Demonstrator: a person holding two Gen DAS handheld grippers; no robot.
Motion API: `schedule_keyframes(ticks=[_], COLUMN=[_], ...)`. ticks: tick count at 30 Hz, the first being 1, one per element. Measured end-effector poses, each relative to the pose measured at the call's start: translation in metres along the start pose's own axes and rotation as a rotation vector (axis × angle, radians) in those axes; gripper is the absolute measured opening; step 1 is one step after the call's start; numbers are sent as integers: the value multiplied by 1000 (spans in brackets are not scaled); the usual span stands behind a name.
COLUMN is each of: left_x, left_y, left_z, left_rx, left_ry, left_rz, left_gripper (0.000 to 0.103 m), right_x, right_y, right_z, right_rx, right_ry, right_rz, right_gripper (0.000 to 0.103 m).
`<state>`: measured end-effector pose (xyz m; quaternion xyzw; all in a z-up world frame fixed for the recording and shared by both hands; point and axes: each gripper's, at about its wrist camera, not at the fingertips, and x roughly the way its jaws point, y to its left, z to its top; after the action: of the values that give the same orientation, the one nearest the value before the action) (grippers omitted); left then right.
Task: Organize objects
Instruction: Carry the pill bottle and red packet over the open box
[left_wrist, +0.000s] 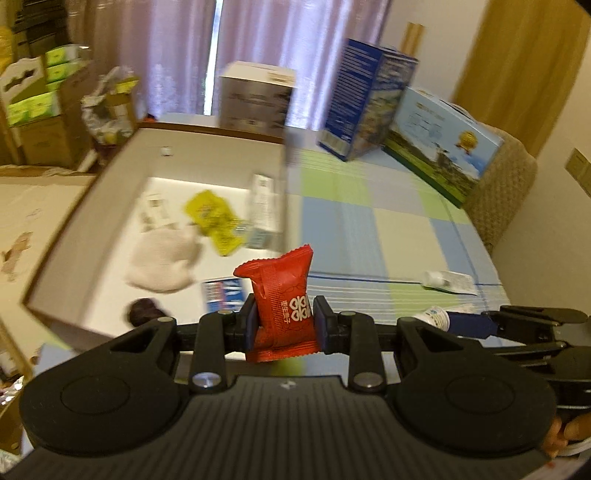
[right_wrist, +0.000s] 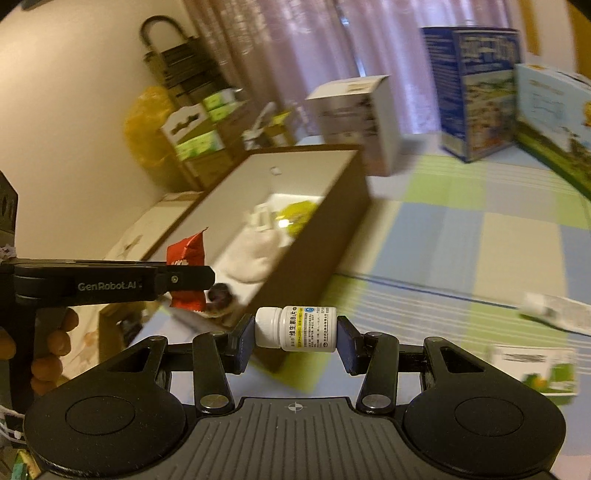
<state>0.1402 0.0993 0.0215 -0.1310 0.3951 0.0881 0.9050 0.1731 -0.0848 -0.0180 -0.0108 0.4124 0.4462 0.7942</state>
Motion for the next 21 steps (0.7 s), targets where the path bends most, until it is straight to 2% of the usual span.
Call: schedule_keyframes(ticks=[10, 16, 21], left_x=[-17, -5, 15], left_y=[89, 126, 142], left_z=[-3, 5, 16], left_rx=[-57, -44, -8], left_ry=[6, 28, 57], left_rz=[109, 140, 147], left_gripper=[26, 26, 26], right_x=[52, 83, 104], right_y=[59, 69, 70], right_z=[13, 22, 27], right_rx=[-59, -62, -65], right_ry=[11, 14, 23], right_rz=[30, -18, -71], right_gripper=[43, 43, 43])
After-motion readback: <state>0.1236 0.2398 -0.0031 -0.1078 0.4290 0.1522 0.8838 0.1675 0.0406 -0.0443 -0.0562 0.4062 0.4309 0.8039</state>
